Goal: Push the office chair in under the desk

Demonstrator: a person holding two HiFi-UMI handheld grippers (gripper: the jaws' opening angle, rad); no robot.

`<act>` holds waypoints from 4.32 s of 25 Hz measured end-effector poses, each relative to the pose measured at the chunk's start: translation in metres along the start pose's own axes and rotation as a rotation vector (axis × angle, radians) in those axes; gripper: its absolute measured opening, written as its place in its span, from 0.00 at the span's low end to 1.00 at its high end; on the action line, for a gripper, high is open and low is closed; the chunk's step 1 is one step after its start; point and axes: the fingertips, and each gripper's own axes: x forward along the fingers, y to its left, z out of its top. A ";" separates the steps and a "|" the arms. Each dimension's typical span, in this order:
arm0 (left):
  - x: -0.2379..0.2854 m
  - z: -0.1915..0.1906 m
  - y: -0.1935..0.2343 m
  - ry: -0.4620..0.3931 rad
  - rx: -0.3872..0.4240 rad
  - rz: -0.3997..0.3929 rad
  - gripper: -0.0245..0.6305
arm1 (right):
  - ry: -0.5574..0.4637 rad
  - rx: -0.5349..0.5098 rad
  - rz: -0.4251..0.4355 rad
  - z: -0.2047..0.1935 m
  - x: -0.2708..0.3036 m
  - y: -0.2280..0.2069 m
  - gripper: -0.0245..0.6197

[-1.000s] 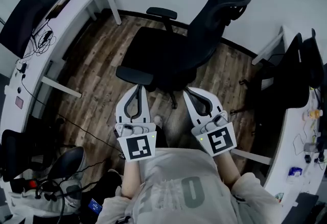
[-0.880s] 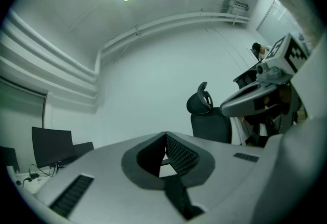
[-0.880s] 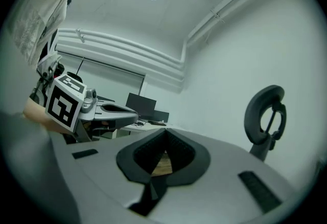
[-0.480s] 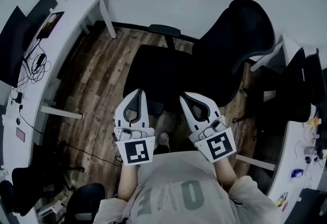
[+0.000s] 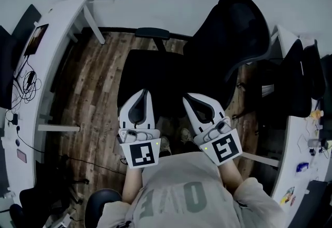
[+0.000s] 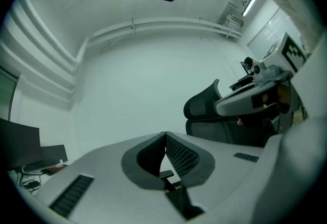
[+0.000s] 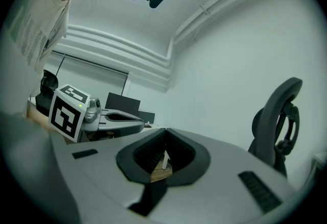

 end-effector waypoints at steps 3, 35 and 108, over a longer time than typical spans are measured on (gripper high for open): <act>0.015 0.010 -0.010 -0.017 -0.011 -0.017 0.06 | -0.011 0.003 -0.015 0.016 -0.014 -0.014 0.07; 0.146 0.105 -0.184 0.021 -0.067 -0.305 0.42 | 0.215 -0.036 0.181 -0.054 -0.046 -0.308 0.46; 0.141 0.014 -0.020 0.180 -0.149 -0.139 0.25 | 0.210 -0.005 0.355 -0.068 0.105 -0.210 0.54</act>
